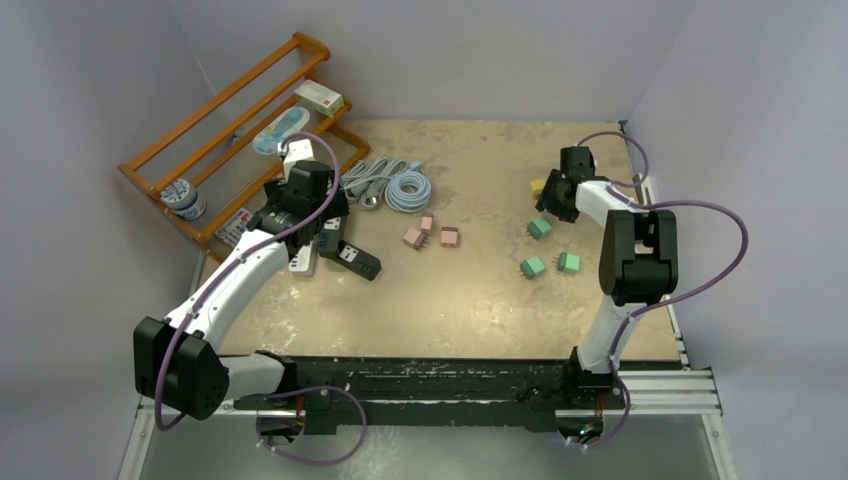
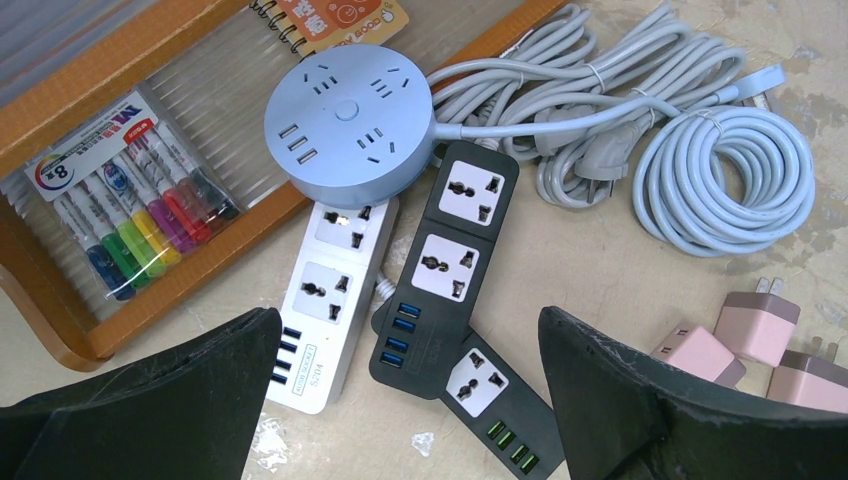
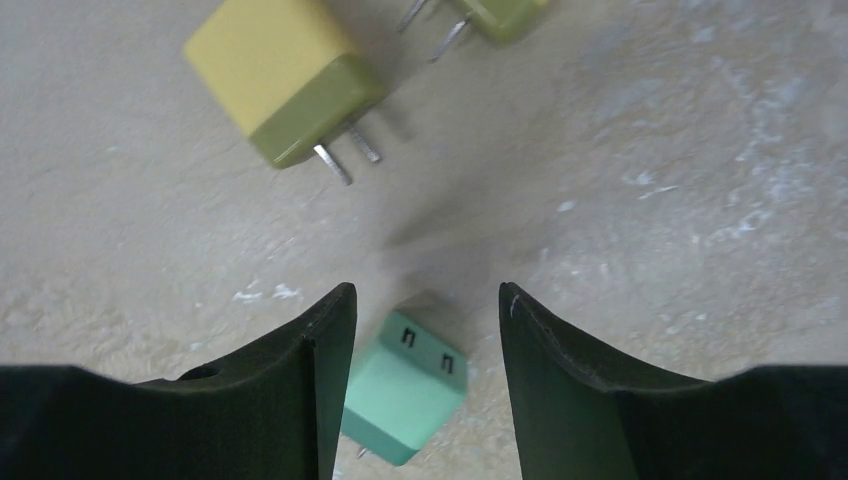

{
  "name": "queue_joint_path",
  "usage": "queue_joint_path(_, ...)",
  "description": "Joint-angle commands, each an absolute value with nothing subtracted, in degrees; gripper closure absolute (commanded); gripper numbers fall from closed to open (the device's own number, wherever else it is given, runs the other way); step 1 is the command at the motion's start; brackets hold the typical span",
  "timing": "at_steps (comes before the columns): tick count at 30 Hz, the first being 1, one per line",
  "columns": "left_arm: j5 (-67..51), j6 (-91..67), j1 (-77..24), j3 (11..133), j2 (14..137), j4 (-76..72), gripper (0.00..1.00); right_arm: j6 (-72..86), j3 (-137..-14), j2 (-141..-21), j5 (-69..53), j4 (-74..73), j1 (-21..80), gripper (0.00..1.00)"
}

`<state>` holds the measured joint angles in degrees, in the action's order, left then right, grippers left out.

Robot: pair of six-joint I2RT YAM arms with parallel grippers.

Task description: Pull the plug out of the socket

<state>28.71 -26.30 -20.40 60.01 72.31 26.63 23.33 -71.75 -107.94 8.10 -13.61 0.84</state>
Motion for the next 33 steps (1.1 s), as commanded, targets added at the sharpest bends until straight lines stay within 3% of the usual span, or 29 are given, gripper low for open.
queue_joint_path(1, 28.87, -24.97, -20.58, 61.76, 71.16, 24.83, 0.0, 23.55, -70.06, -104.67, 8.45, -11.85, -0.01, 0.45)
queue_joint_path(14, 27.46, -24.96, -20.5, 61.97, 71.91, 24.7, 0.0, 36.49, -61.05, -103.99, -3.92, -3.24, 3.0, 0.5)
queue_joint_path(23, 27.4, -25.14, -20.49, 61.97, 72.24, 24.9, 0.0, 43.86, -71.67, -109.31, -5.51, -0.43, 13.96, 0.51)
queue_joint_path(26, 27.96, -24.98, -20.49, 61.75, 71.92, 25.05, 0.0, 41.57, -72.93, -106.63, -4.23, -3.99, 13.39, 0.47)
queue_joint_path(28, 27.85, -24.76, -20.48, 61.87, 71.89, 24.87, 0.0, 35.36, -72.27, -101.18, 1.41, -9.14, 11.72, 0.4)
queue_joint_path(33, 26.44, -24.64, -20.39, 62.18, 72.16, 24.81, 0.0, 32.57, -64.4, -88.94, 4.69, -17.73, 5.19, 0.34)
